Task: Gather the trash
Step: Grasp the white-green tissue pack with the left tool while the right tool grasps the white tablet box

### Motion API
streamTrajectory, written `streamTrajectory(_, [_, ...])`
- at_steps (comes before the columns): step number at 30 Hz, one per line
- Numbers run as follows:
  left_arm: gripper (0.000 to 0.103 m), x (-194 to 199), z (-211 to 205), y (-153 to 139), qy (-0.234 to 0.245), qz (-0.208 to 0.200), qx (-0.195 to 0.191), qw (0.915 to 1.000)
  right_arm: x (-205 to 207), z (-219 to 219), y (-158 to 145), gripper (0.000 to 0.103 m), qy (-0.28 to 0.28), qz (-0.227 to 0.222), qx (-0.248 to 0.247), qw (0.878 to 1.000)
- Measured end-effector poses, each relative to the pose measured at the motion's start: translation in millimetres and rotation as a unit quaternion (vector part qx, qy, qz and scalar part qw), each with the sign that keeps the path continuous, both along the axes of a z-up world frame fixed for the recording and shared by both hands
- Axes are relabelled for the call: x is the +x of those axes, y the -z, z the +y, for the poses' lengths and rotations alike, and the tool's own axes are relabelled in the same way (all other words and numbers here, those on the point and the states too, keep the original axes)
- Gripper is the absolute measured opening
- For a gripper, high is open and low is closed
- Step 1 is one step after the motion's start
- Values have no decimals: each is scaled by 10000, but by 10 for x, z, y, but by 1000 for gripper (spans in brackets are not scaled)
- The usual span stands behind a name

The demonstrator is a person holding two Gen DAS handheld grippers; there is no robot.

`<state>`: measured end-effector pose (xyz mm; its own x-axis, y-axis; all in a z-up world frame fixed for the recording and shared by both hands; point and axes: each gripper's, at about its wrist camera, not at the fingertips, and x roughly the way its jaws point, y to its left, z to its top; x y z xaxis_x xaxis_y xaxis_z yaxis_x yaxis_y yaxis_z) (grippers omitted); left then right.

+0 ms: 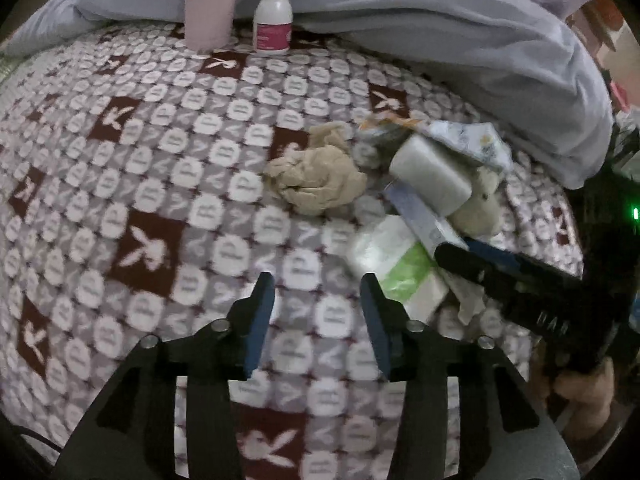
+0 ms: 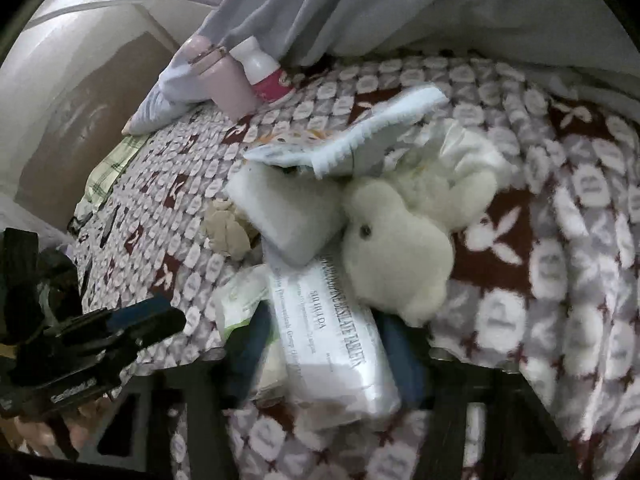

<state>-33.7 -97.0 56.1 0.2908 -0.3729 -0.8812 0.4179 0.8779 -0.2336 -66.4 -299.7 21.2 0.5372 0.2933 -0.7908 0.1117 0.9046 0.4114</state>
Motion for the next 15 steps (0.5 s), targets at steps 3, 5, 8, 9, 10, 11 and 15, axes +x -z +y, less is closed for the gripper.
streamTrajectory(3, [51, -9, -113, 36, -12, 204, -232, 9995, -193, 6, -150, 50, -63, -173, -416, 9990])
streamTrajectory(5, [52, -40, -224, 73, 44, 235, -254, 9994, -397, -56, -283, 50, 34, -317, -598, 9977])
streamTrajectory(8, [56, -68, -413, 143, -1, 148, -105, 9998, -676, -85, -392, 49, 200, -228, -1382, 9899])
streamTrajectory(9, [56, -63, -468, 174, -40, 146, -60, 9999, -763, -83, -393, 49, 287, -155, -1804, 9831])
streamTrajectory(10, [56, -51, -520, 212, -109, 161, -6, 9998, -821, -102, -365, 48, 295, -64, -2008, 9792])
streamTrajectory(11, [56, -36, -568, 246, -174, 178, 26, 9997, -850, -136, -328, 48, 291, 29, -2019, 9790])
streamTrajectory(15, [62, 28, -741, 358, -446, 142, 162, 9988, -917, -248, -230, 48, 293, 174, -1773, 9836])
